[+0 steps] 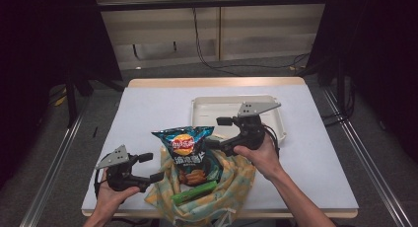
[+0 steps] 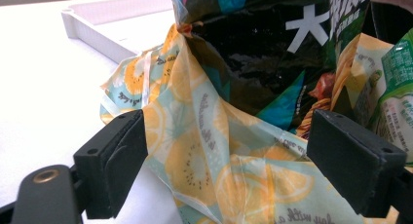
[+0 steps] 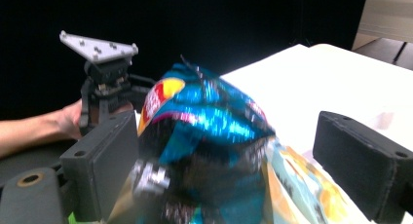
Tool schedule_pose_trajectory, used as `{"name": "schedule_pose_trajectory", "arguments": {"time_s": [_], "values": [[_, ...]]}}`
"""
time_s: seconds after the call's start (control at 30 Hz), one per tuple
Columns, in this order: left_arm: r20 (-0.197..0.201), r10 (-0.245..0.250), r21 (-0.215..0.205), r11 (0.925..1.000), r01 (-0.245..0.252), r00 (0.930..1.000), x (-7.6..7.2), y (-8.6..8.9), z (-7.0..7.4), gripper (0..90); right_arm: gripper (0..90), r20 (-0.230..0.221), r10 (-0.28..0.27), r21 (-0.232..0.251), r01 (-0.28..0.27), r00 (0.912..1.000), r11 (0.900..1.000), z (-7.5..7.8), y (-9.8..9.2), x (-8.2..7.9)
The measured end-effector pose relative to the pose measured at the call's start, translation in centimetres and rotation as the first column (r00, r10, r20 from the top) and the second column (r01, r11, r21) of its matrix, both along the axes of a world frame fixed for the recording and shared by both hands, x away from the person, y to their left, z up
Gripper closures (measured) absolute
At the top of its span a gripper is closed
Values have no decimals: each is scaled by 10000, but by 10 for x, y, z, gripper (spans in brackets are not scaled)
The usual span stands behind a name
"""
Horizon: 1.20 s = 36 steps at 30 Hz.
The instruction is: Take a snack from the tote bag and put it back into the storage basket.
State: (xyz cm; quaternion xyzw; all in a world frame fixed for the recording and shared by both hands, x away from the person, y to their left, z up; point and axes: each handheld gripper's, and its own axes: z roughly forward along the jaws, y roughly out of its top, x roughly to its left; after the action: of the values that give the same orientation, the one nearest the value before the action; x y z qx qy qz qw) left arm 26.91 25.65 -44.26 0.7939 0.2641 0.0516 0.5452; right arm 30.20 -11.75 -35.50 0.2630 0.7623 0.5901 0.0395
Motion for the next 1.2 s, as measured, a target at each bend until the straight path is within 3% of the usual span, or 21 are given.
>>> {"name": "schedule_pose_trajectory", "arguments": {"time_s": [0.07,0.23,0.4,0.6,0.7,0.83,0.87,1.03,1.2], "values": [[21,7,10,10000,-7,10000,0,0,0,146,91,-127,82,133,-80,9999,9999,1,4,3],[21,-45,-7,10000,45,10000,0,0,0,151,93,-334,305,-64,-307,9990,9995,2,24,8],[59,15,-67,10000,-15,10000,0,1,1,150,118,-882,477,-212,-498,9950,9985,-10,37,19],[2,33,-165,9999,-33,10000,1,3,0,155,264,-1098,730,-465,-785,9913,9958,-14,47,18],[21,31,-162,9999,-30,10000,1,3,1,157,418,-1166,618,-457,-676,9913,9967,-12,45,16],[47,69,-114,9999,-69,10000,0,3,1,157,471,-1334,422,-506,-494,9902,9975,-10,43,13],[47,69,-114,9999,-69,10000,0,3,1,157,471,-1334,422,-506,-494,9902,9975,-10,43,13],[6,98,-152,9998,-98,10000,1,3,0,157,648,-867,333,-619,-388,9957,9973,-5,40,4],[22,105,-131,9999,-105,9999,1,3,0,157,727,-573,404,-505,-433,9975,9978,-2,39,1]]}}
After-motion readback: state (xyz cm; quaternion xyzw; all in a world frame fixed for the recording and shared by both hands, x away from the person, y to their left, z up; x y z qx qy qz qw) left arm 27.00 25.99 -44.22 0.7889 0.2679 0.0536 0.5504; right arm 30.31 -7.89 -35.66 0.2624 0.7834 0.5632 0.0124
